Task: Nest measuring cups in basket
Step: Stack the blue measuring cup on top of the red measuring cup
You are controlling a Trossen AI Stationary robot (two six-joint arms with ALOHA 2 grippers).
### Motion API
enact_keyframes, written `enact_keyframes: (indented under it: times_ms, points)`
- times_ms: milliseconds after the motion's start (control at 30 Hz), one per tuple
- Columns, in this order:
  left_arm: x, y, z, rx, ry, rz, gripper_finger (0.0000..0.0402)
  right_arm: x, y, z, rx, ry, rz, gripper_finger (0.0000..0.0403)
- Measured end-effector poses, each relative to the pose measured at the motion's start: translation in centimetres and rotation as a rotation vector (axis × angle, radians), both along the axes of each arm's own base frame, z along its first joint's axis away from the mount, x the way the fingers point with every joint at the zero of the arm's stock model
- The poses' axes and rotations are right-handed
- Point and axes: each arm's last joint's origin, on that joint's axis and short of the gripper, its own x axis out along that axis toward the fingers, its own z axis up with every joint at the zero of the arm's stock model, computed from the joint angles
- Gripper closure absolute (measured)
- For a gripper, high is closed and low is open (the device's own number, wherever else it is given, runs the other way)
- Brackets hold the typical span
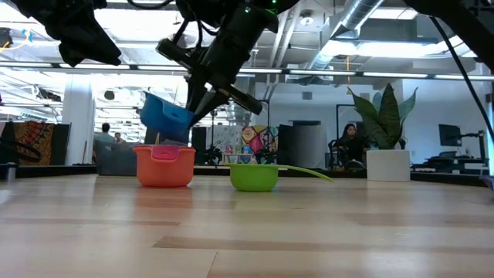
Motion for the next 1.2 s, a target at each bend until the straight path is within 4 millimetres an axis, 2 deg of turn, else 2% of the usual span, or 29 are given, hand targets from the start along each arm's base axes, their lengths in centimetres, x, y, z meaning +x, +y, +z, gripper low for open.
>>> enact_keyframes:
  times_ms: [633,1200]
  points:
    - [0.01,-0.01,-0.01,-0.005,0.000,-0.002,0.0290,0.04,0.32,0.04,0.006,-0.006,0.010,0.0328]
    - [0.01,-0.02,-0.01,-0.009,-0.001,-0.005,0.0290,-0.14,0.34,-0.09,-0.006,0.020,0.031,0.0247]
